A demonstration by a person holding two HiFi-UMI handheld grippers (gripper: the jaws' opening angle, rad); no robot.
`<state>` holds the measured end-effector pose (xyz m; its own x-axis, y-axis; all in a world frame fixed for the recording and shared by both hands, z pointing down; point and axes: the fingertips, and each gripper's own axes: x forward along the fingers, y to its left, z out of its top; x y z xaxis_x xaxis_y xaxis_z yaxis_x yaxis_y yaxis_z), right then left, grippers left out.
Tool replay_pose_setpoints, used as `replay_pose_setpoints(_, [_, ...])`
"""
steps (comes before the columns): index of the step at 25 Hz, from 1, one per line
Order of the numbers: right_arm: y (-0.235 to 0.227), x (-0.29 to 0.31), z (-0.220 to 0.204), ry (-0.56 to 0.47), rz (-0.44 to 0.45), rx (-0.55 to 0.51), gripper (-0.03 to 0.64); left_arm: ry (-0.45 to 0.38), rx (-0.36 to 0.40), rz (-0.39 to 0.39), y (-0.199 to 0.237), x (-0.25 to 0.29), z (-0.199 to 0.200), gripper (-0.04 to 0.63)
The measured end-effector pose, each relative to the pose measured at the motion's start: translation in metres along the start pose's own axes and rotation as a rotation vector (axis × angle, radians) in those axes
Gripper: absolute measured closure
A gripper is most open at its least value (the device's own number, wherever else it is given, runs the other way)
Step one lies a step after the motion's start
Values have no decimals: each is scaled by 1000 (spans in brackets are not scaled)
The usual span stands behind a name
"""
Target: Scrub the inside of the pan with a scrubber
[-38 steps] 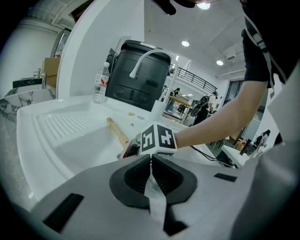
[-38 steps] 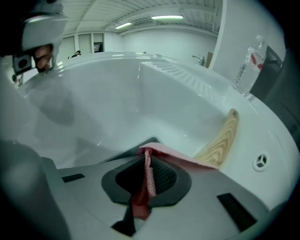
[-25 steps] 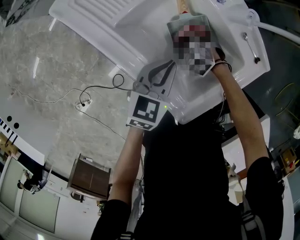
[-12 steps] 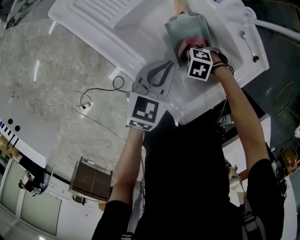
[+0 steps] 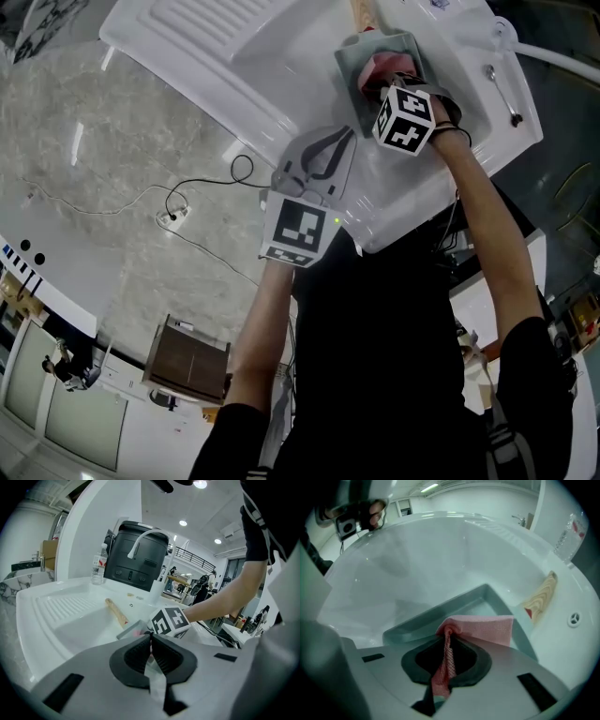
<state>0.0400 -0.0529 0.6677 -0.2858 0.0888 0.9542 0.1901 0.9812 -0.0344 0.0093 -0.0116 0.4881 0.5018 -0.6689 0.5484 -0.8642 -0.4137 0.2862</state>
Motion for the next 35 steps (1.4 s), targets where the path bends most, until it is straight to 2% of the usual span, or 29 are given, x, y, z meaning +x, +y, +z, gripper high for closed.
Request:
replay_pose_setpoints(4, [-38,-3,21,-79,-148,39,569,2,-2,-6,1,0,1,555])
replay_pose_setpoints(7, [-61,-6,29,-106,-261,21,571,2,-4,-6,1,0,1,555])
replay_pose_setpoints(11, [-76,-10,25,-72,-390,-67,578,4,-4,-5,0,1,0,557])
replay_pose_setpoints(14, [-73,-10,15,-17,-418,-128,578,7,-5,-5,1,2,0,555])
replay_pose_setpoints(16, [-62,-9,9,1,-368,-119,578,9,-8,-4,2,2,-1,557])
replay_pose_setpoints(19, [-34,-7,-1,11,-239,-100,578,7,-12,-3,1,2,-1,555])
replay_pose_setpoints(24, [9,-3,-17,58,-75,-140,578,4,-20,7,5,3,0,555])
replay_pose_setpoints(30, [40,-2,-43,205,100,-129,572,6,-8,2,3,4,-1,555])
replay_pose_setpoints(33, [46,-5,-52,275,158,-120,574,11,-1,3,1,3,0,555])
replay_pose_setpoints(35, [41,-7,-57,311,143,-142,573,10,4,3,0,3,0,555])
